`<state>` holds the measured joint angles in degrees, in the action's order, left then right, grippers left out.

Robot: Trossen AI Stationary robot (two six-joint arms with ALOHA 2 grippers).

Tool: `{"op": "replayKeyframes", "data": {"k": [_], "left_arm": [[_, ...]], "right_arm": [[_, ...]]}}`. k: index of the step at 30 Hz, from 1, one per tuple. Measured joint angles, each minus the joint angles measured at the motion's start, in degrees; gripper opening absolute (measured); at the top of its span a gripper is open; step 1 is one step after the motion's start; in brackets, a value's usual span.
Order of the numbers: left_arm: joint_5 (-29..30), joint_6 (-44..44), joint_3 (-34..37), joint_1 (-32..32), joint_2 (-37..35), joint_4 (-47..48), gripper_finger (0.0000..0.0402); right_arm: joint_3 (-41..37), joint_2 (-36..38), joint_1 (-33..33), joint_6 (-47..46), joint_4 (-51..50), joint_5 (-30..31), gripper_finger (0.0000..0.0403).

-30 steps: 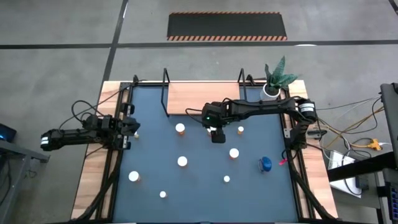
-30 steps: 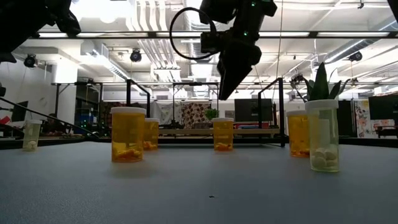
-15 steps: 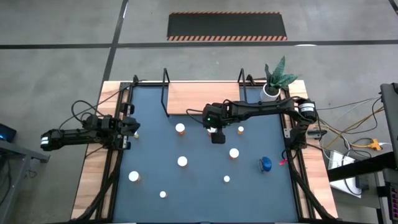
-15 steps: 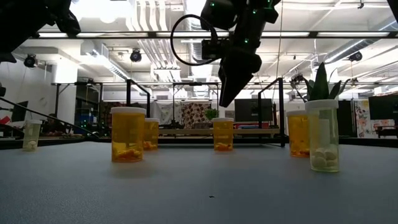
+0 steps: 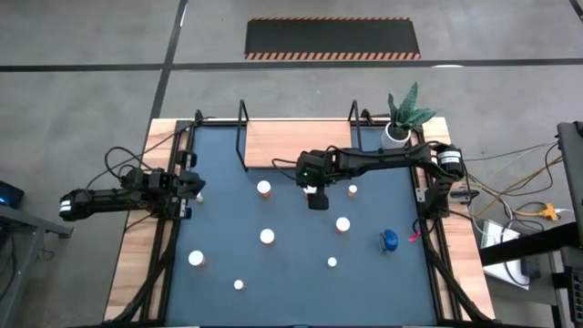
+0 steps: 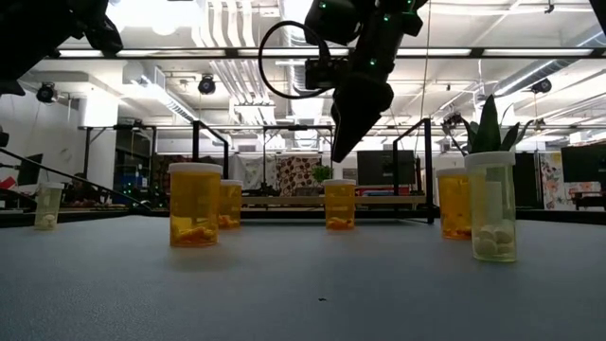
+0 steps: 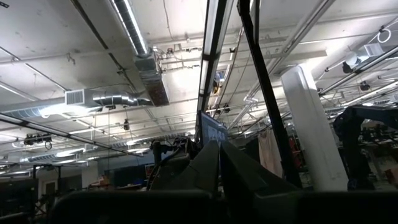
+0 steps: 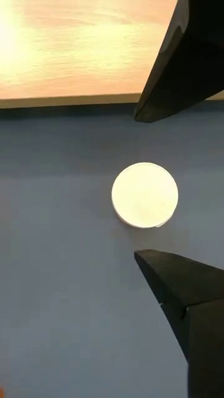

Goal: Pick and place medicine bottles onto shelf by color
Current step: Put the orange pill bottle on the shelf

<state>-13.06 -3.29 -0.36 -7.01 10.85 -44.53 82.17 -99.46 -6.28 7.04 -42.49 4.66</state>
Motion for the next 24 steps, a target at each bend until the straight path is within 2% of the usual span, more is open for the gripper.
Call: {"op": "replayKeyframes", "data": {"k": [17, 24], "left_arm": [[0.0, 0.0, 0.0, 0.0, 0.0, 0.0, 0.0000], [0.0, 0.0, 0.0, 0.0, 0.0, 0.0, 0.0000]], "right_arm": [[-3.0, 0.0, -0.2, -4.0, 0.0, -0.4, 0.0341], [-5.4, 0.0, -0.5, -3.2, 6.6, -0.6, 0.0341]]}}
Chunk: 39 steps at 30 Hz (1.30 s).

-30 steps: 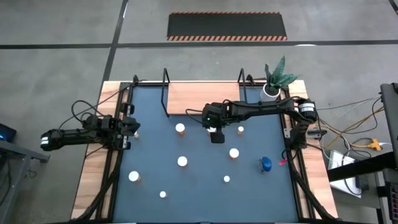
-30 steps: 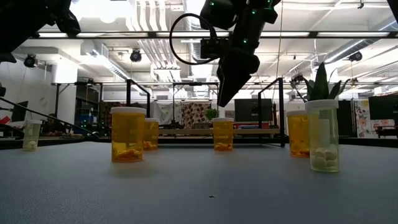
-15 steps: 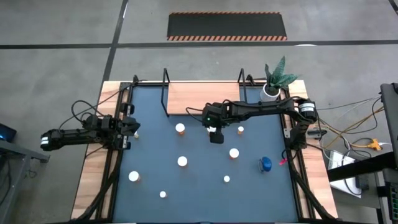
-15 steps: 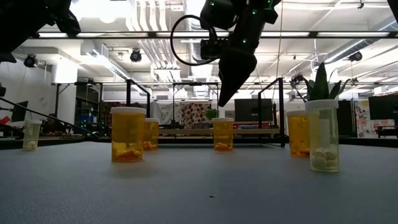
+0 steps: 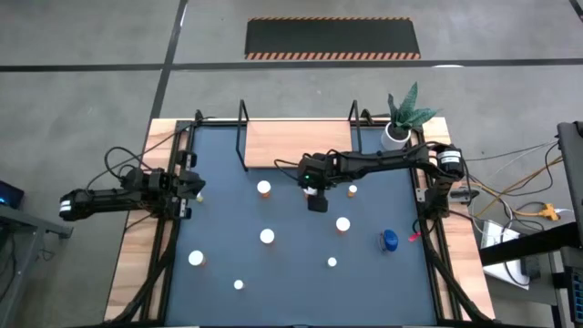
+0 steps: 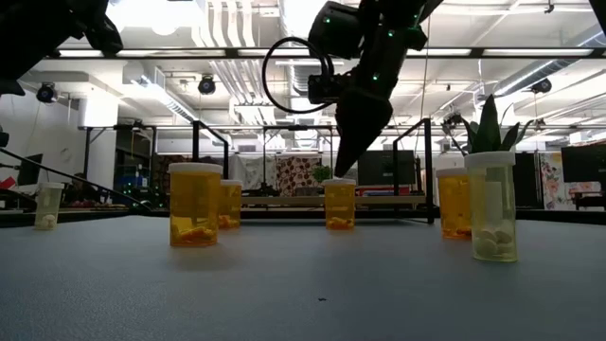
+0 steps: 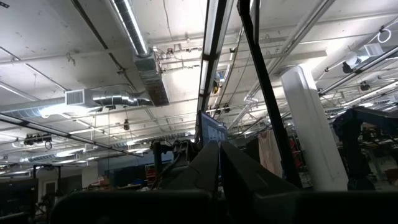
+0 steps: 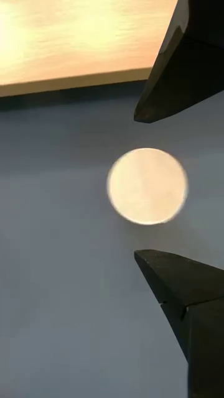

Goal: Pick and place medicine bottles onto shelf by color
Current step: Put the orange pill bottle on the shelf

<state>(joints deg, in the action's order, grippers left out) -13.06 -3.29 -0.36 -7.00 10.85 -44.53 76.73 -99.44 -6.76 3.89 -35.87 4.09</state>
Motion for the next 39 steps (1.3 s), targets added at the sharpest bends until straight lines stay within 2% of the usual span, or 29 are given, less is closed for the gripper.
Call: {"op": "replayKeyframes", "data": {"k": [13, 17, 29, 33, 39], "left_arm": [[0.0, 0.0, 0.0, 0.0, 0.0, 0.0, 0.0000], [0.0, 0.0, 0.0, 0.0, 0.0, 0.1, 0.0000], [0.0, 0.0, 0.0, 0.0, 0.4, 0.1, 0.0000], [0.0, 0.0, 0.0, 0.0, 0.4, 0.0, 0.0000], [0.0, 0.0, 0.0, 0.0, 0.5, 0.0, 0.0000]], "right_arm": [[-5.8, 0.0, -0.1, -0.3, 7.9, 0.0, 0.0336], [-6.5, 0.0, -0.1, -0.4, 8.3, 0.1, 0.0314], [-6.5, 0.0, -0.1, -0.5, 8.4, 0.4, 0.0206], [-6.3, 0.0, -0.1, -1.0, 8.1, 0.4, 0.0197], [-1.5, 0.0, -0.1, -2.2, 3.9, 0.4, 0.0208]]}}
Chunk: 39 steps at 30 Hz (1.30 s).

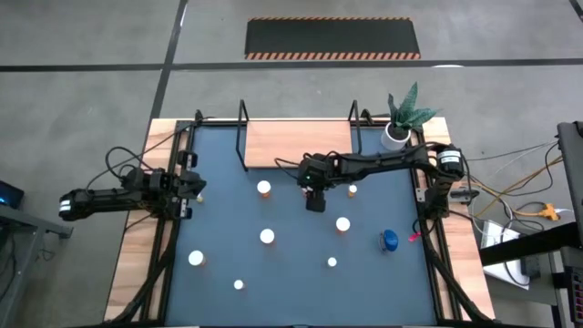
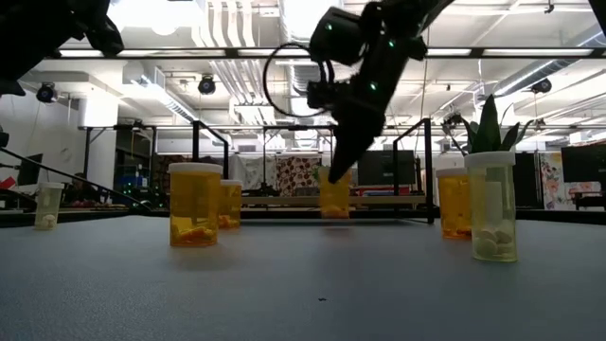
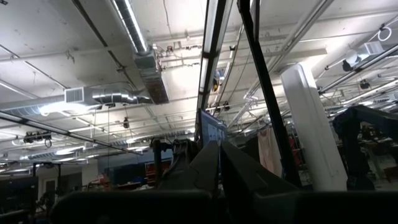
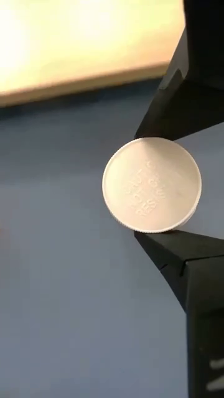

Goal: Pick and place medicine bottles onto shelf by color
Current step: Put the orange pill bottle on the shelf

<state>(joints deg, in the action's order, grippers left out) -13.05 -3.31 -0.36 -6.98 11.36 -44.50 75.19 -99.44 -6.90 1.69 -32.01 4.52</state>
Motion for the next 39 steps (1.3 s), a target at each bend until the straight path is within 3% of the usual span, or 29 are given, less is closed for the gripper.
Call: {"op": "replayKeyframes", "data": {"k": [12, 24, 30, 39], "left_arm": [[0.0, 0.0, 0.0, 0.0, -0.1, 0.0, 0.0000], [0.0, -0.5, 0.0, 0.0, -0.3, -0.1, 0.0000], [0.0, -0.4, 0.0, 0.0, 0.0, 0.0, 0.0000], [0.0, -0.1, 0.0, 0.0, 0.0, 0.0, 0.0000]], "right_arm": [[14.9, -1.8, -2.4, -3.2, -2.5, 0.1, 0.0206], [41.1, -20.8, -4.8, 8.1, -14.4, -0.4, 0.0206], [53.4, -28.6, -7.4, 8.5, -19.5, -0.4, 0.0206], [59.2, -33.8, -11.0, 5.9, -22.6, -1.6, 0.0206]]}}
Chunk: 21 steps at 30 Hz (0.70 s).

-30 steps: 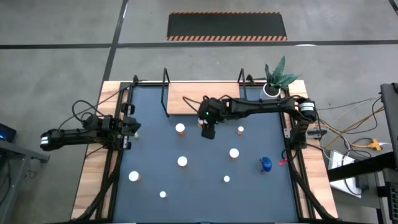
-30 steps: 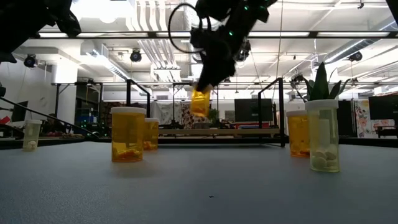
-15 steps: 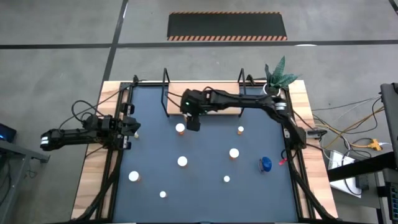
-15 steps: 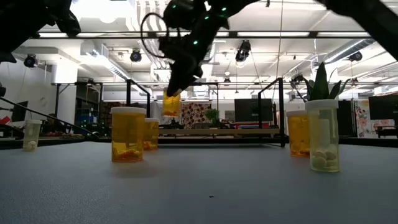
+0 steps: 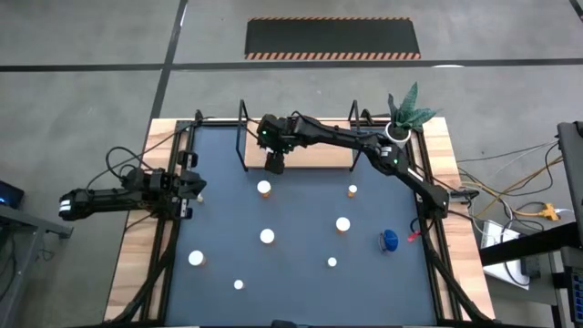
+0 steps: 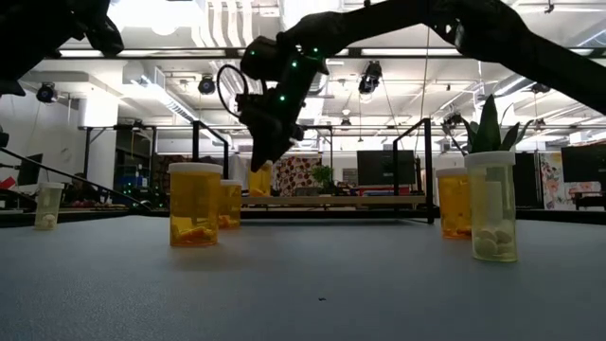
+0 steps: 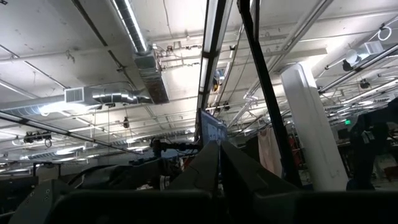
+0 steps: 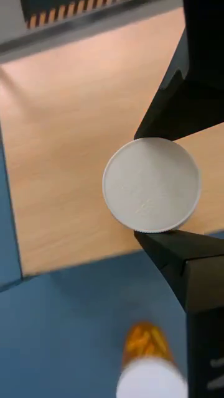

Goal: Pick and place medicine bottles onto shelf by color
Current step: Put the orange pill bottle on the shelf

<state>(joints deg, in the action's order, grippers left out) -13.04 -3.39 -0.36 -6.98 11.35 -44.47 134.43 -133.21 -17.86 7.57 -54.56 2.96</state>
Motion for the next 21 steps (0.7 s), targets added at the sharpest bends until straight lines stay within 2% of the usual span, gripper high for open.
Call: {"op": "replayKeyframes", "data": {"k": [6, 14, 21], "left_arm": [[0.0, 0.0, 0.0, 0.0, 0.0, 0.0, 0.0000], [0.0, -0.2, 0.0, 0.0, 0.0, 0.0, 0.0000], [0.0, -0.5, 0.0, 0.0, -0.2, -0.1, 0.0000]], "right_arm": [[0.0, 0.0, -0.8, -0.3, -0.2, -4.6, 0.0210], [0.1, 0.0, -1.3, 0.0, 0.0, -4.6, 0.0255], [0.5, 2.1, -1.5, 0.1, -1.0, -4.5, 0.0259]]}}
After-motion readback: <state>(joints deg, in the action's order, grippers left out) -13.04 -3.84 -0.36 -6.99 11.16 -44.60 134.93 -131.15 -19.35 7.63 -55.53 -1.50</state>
